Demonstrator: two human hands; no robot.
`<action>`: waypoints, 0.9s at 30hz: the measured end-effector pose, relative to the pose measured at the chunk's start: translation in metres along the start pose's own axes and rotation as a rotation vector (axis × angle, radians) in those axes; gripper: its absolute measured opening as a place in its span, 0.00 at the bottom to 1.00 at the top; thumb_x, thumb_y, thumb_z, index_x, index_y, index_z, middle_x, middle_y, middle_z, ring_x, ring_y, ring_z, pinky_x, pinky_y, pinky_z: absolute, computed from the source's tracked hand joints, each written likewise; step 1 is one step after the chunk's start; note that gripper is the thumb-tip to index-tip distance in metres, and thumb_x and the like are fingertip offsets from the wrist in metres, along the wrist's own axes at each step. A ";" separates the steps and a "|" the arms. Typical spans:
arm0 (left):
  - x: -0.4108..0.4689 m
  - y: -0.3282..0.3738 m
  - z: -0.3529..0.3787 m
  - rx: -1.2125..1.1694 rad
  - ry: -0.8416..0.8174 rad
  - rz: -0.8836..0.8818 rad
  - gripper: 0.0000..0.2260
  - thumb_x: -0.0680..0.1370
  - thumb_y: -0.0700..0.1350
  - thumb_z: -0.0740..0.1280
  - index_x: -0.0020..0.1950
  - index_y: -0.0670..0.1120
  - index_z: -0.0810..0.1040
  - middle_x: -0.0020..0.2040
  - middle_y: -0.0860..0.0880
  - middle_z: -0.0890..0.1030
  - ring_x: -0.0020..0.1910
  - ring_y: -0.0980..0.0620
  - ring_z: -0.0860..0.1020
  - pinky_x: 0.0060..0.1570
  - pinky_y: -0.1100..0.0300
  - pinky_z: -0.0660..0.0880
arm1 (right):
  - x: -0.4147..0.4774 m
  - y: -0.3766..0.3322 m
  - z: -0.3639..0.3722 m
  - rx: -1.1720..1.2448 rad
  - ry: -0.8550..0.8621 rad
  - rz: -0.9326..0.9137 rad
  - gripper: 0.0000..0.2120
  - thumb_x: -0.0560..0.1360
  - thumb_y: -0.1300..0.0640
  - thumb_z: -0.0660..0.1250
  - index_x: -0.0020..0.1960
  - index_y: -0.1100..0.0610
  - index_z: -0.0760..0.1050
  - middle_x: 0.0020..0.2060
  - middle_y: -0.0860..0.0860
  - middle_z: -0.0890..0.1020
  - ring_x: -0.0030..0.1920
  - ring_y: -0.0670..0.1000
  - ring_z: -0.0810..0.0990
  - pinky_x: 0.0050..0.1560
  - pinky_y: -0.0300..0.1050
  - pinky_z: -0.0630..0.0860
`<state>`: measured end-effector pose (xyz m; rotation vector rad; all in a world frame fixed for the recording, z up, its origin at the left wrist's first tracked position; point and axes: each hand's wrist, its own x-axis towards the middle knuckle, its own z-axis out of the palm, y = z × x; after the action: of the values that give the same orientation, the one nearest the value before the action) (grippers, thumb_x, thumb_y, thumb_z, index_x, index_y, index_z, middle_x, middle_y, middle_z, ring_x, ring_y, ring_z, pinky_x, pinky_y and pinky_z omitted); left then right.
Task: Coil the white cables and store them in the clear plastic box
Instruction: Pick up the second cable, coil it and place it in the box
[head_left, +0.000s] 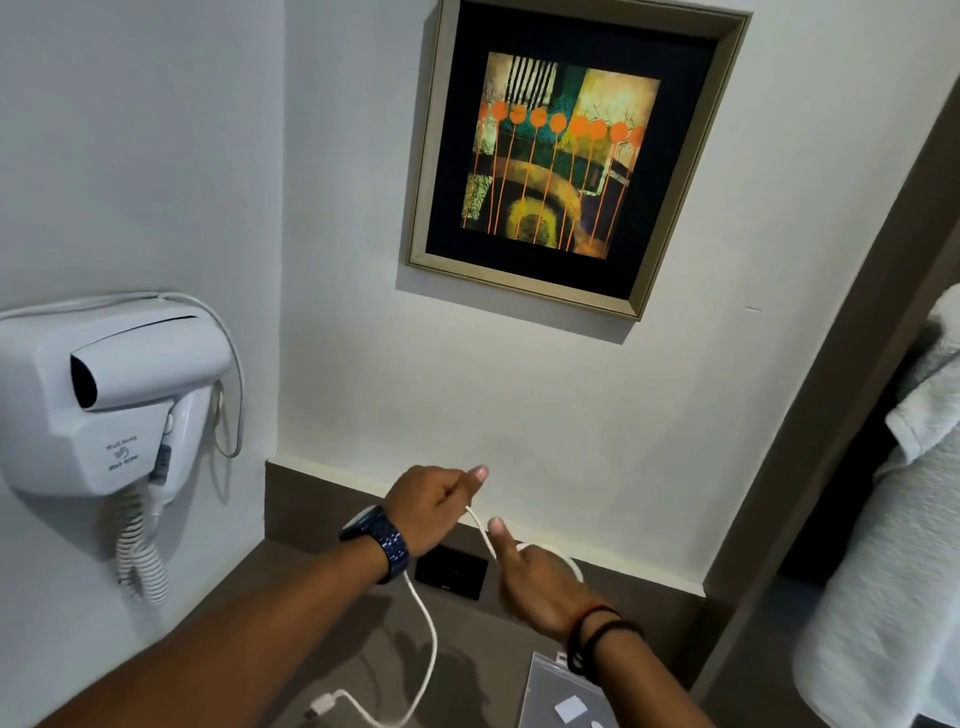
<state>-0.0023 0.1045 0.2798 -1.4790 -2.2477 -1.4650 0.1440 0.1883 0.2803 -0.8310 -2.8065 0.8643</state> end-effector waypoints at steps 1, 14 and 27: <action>0.002 -0.002 -0.001 -0.026 0.021 -0.028 0.25 0.76 0.59 0.56 0.22 0.47 0.63 0.21 0.52 0.65 0.24 0.51 0.65 0.30 0.57 0.63 | -0.003 -0.005 -0.001 0.172 -0.128 -0.024 0.38 0.67 0.24 0.36 0.21 0.54 0.62 0.21 0.50 0.70 0.24 0.50 0.69 0.34 0.42 0.67; -0.035 -0.001 0.017 -0.156 -0.287 -0.040 0.26 0.75 0.63 0.53 0.26 0.46 0.64 0.23 0.50 0.63 0.23 0.53 0.59 0.27 0.61 0.58 | 0.012 -0.025 -0.052 0.919 0.953 -0.170 0.08 0.79 0.65 0.57 0.47 0.55 0.71 0.34 0.50 0.76 0.35 0.51 0.76 0.36 0.39 0.70; -0.003 0.004 -0.011 -0.374 0.001 -0.227 0.24 0.74 0.62 0.54 0.24 0.48 0.67 0.20 0.55 0.67 0.21 0.58 0.65 0.28 0.64 0.63 | -0.025 -0.039 -0.035 1.114 -0.544 -0.288 0.24 0.76 0.41 0.54 0.29 0.56 0.64 0.18 0.46 0.63 0.20 0.46 0.56 0.22 0.39 0.51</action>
<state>-0.0020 0.0951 0.2870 -1.3325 -2.2952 -2.0467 0.1550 0.1651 0.3330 -0.0001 -2.0332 2.4412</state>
